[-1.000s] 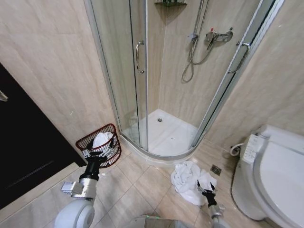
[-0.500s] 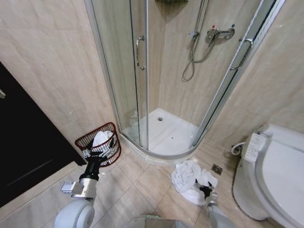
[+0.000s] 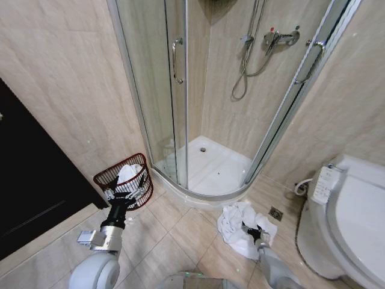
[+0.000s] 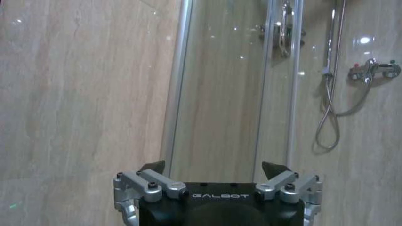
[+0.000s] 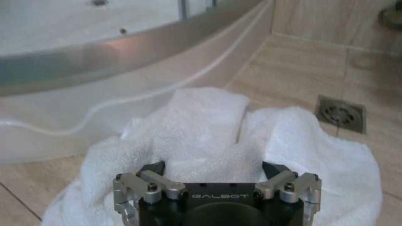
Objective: Discard the used towel into the hamper.
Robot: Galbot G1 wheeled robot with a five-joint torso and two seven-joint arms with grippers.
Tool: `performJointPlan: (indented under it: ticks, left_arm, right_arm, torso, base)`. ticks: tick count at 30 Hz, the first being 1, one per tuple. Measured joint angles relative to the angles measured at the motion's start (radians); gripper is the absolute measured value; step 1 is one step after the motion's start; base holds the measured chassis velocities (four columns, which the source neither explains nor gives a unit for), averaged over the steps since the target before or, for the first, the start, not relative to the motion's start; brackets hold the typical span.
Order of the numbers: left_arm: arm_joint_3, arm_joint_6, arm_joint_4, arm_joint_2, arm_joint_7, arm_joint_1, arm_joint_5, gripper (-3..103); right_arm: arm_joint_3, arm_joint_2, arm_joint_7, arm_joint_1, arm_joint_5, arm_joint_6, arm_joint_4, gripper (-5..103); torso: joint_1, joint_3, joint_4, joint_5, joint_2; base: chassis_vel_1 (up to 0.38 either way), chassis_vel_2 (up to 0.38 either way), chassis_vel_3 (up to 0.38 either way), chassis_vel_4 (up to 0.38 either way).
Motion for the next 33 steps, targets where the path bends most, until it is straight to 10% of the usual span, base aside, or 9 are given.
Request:
performJointPlan:
  ticks: [13, 33]
  left_arm:
    - [0.0, 0.0, 0.0, 0.0, 0.0, 0.0, 0.0, 100]
    - [0.0, 0.0, 0.0, 0.0, 0.0, 0.0, 0.0, 100]
  right_arm:
    - [0.0, -0.019, -0.038, -0.001, 0.009, -0.039, -0.024, 103]
    - [0.005, -0.01, -0.028, 0.004, 0.016, -0.016, -0.041, 43]
  torso:
    - [0.0, -0.002, -0.0001, 0.0, -0.001]
    - [0.003, 0.002, -0.0001, 0.0001, 0.005]
  base:
    - [0.0, 0.0, 0.0, 0.0]
    - [0.0, 0.0, 0.0, 0.0]
